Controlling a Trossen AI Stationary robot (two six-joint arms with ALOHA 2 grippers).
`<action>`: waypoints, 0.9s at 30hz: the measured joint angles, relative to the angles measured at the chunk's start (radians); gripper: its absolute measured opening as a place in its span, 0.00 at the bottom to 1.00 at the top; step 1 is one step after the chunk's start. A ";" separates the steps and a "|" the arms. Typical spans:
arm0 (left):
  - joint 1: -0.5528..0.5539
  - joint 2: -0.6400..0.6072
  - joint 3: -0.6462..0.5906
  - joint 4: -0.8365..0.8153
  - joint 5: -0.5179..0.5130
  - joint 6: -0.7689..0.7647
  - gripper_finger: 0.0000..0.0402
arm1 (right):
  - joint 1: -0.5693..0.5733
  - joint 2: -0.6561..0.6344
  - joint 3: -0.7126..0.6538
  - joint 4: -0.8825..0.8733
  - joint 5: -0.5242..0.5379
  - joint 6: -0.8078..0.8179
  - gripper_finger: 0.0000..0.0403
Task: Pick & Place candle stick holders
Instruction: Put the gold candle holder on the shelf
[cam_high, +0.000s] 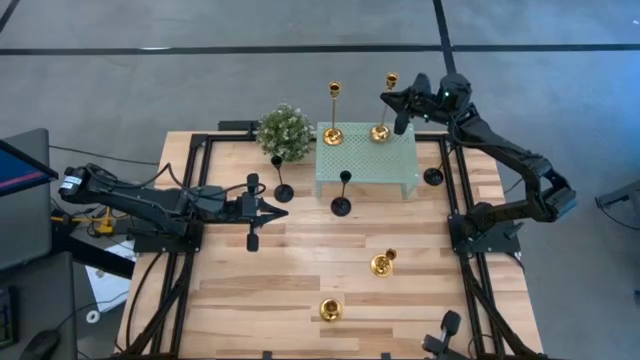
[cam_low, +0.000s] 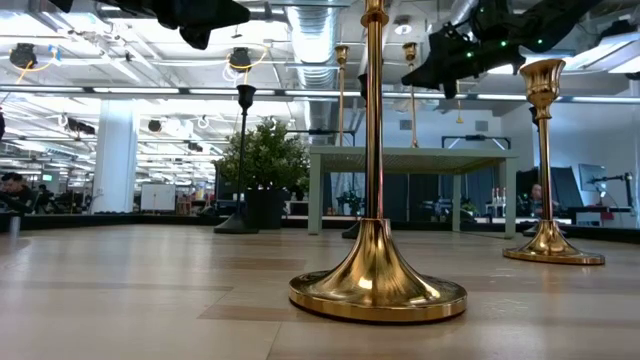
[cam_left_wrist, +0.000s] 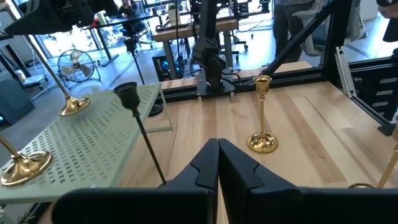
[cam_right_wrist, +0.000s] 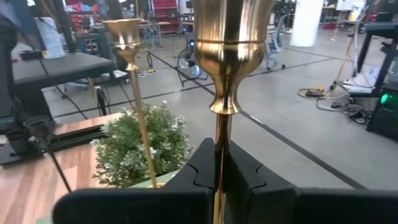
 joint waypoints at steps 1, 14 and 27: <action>0.000 0.000 0.000 0.000 0.000 0.000 0.02 | 0.000 0.000 0.000 0.000 0.000 0.000 0.00; 0.000 0.000 0.000 -0.002 0.000 0.000 0.02 | -0.054 -0.010 0.000 -0.093 0.053 -0.020 0.00; 0.000 0.000 0.000 -0.007 0.000 0.000 0.02 | -0.073 -0.180 -0.001 -0.236 0.144 -0.102 0.00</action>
